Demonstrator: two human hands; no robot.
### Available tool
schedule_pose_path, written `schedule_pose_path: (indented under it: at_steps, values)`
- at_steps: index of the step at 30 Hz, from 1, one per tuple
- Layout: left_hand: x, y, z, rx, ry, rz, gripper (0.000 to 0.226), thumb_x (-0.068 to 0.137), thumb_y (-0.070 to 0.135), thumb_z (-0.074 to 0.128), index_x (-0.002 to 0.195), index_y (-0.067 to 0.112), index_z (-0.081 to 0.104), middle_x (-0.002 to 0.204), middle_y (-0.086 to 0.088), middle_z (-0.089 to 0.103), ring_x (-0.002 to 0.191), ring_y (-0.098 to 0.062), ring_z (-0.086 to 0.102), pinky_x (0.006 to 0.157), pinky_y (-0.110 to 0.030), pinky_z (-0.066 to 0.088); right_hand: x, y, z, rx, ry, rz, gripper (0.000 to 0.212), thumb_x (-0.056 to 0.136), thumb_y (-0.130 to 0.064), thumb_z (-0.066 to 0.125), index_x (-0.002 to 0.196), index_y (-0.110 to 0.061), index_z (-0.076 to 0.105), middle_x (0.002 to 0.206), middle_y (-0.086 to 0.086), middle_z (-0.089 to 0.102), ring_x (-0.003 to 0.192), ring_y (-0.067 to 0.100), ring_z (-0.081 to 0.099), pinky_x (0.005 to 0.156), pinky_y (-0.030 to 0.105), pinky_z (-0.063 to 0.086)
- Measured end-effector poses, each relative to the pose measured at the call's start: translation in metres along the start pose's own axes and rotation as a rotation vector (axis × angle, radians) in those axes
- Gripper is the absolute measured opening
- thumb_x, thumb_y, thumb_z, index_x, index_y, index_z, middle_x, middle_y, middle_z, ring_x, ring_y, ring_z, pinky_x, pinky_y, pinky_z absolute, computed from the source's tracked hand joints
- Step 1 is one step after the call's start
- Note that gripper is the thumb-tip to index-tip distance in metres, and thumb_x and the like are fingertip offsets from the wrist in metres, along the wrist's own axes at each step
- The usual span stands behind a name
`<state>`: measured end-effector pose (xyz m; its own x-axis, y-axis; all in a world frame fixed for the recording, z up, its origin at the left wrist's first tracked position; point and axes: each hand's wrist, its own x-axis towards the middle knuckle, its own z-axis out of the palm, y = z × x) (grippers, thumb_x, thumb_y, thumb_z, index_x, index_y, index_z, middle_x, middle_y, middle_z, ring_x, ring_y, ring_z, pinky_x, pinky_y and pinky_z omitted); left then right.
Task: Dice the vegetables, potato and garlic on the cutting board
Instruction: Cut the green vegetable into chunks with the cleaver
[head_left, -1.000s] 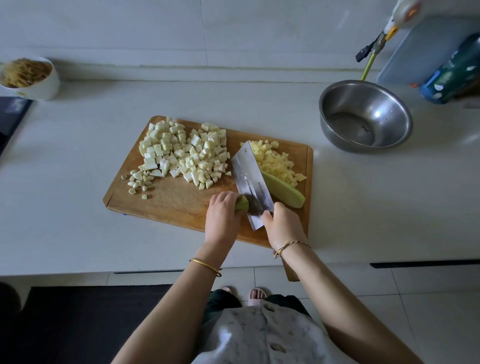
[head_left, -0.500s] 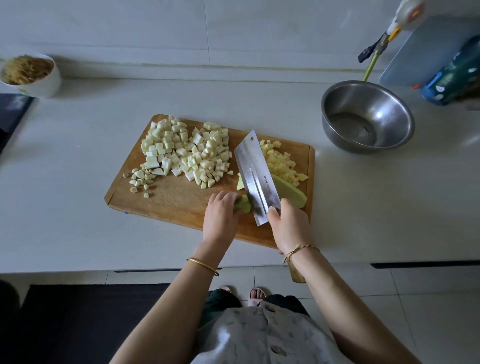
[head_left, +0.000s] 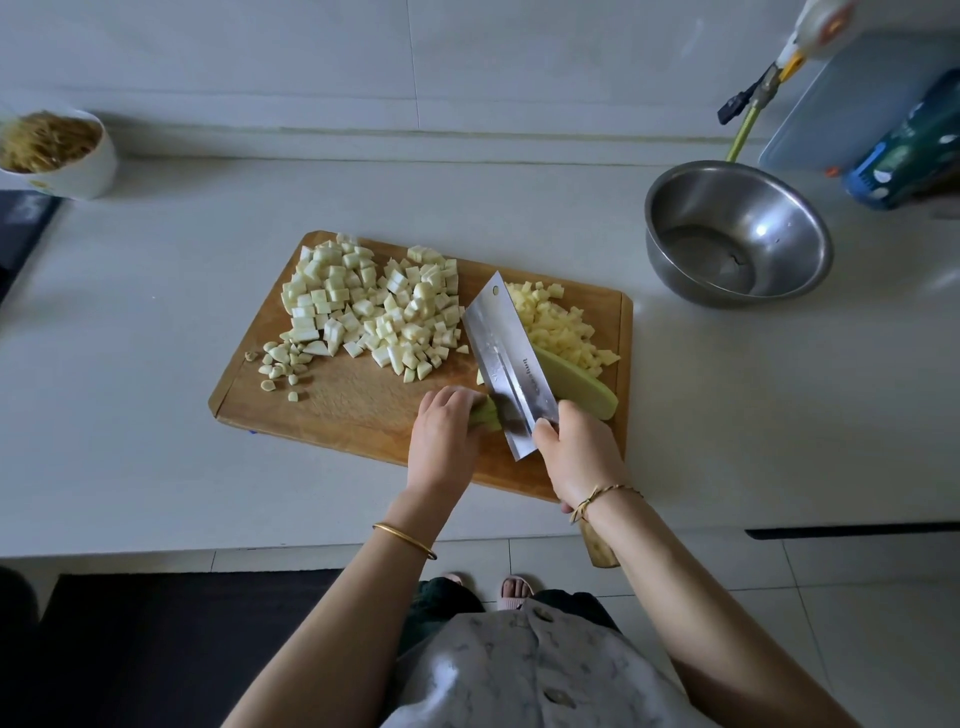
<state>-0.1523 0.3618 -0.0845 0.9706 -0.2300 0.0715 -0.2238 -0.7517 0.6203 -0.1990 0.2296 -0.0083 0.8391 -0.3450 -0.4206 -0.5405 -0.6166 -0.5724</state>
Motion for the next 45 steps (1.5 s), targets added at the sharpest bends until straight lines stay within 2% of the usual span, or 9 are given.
schedule_pose_path:
  at_steps: [10,17,21,25,30,39,42,45]
  values:
    - [0.001,-0.001,0.001,-0.003,-0.011,-0.003,0.028,0.078,-0.001,0.067,0.106,0.004,0.066,0.112,-0.009,0.064,0.103,-0.026,0.052,0.084,-0.021,0.033,0.001,-0.001,0.014,0.015,0.001,0.013,0.031,0.098,-0.024,0.04,0.069,-0.016,0.033,0.068,0.004,0.046,0.069,0.036,0.06,0.067,0.049,0.056]
    - [0.0,-0.001,0.0,0.004,-0.01,0.007,0.027,0.078,0.005,0.07,0.105,0.005,0.065,0.111,-0.008,0.063,0.1,-0.026,0.051,0.083,-0.025,0.037,0.008,-0.008,0.021,0.053,0.01,0.038,0.028,0.098,-0.022,0.04,0.072,-0.015,0.037,0.069,0.003,0.046,0.073,0.033,0.061,0.067,0.05,0.057]
    - [-0.001,-0.002,-0.002,0.0,-0.012,0.019,0.029,0.078,0.006,0.071,0.107,0.007,0.067,0.109,-0.007,0.064,0.098,-0.027,0.052,0.083,-0.027,0.039,0.011,-0.005,0.025,0.132,0.025,0.086,0.028,0.097,-0.021,0.041,0.07,-0.016,0.036,0.07,0.004,0.049,0.065,0.029,0.055,0.067,0.049,0.057]
    - [-0.003,-0.006,-0.004,0.043,-0.002,0.029,0.033,0.077,0.008,0.071,0.109,0.012,0.068,0.108,-0.006,0.064,0.093,-0.029,0.053,0.08,-0.036,0.042,0.012,-0.002,0.027,0.205,0.043,0.091,0.026,0.096,-0.021,0.042,0.071,-0.016,0.037,0.068,0.003,0.048,0.056,0.022,0.046,0.064,0.046,0.055]
    - [0.004,-0.001,-0.004,0.008,-0.02,0.022,0.033,0.075,0.006,0.071,0.108,0.011,0.067,0.109,-0.006,0.065,0.098,-0.029,0.053,0.084,-0.034,0.039,0.016,-0.003,0.02,0.174,0.079,0.049,0.028,0.095,-0.023,0.042,0.07,-0.015,0.034,0.067,0.01,0.051,0.057,0.029,0.049,0.062,0.051,0.054]
    - [0.008,-0.001,-0.002,0.004,-0.029,-0.005,0.027,0.079,0.01,0.069,0.105,0.009,0.066,0.109,-0.005,0.064,0.102,-0.026,0.052,0.086,-0.035,0.041,0.007,0.007,0.009,0.111,0.165,-0.064,0.034,0.095,-0.021,0.044,0.065,-0.017,0.028,0.056,0.003,0.042,0.05,0.025,0.041,0.055,0.05,0.054]
    - [0.006,-0.002,-0.004,0.006,-0.035,-0.013,0.025,0.079,0.013,0.071,0.103,0.008,0.065,0.107,-0.005,0.063,0.099,-0.026,0.051,0.084,-0.035,0.041,0.004,0.009,0.009,0.081,0.168,-0.105,0.039,0.095,-0.019,0.046,0.063,-0.017,0.024,0.052,0.002,0.037,0.045,0.023,0.034,0.05,0.045,0.048]
    - [0.001,-0.005,-0.004,0.014,-0.034,-0.032,0.024,0.079,0.015,0.071,0.102,0.009,0.064,0.106,-0.005,0.062,0.097,-0.026,0.051,0.083,-0.035,0.041,0.003,0.011,0.009,0.048,0.159,-0.156,0.041,0.094,-0.017,0.048,0.062,-0.016,0.022,0.051,0.001,0.032,0.044,0.02,0.029,0.046,0.036,0.033]
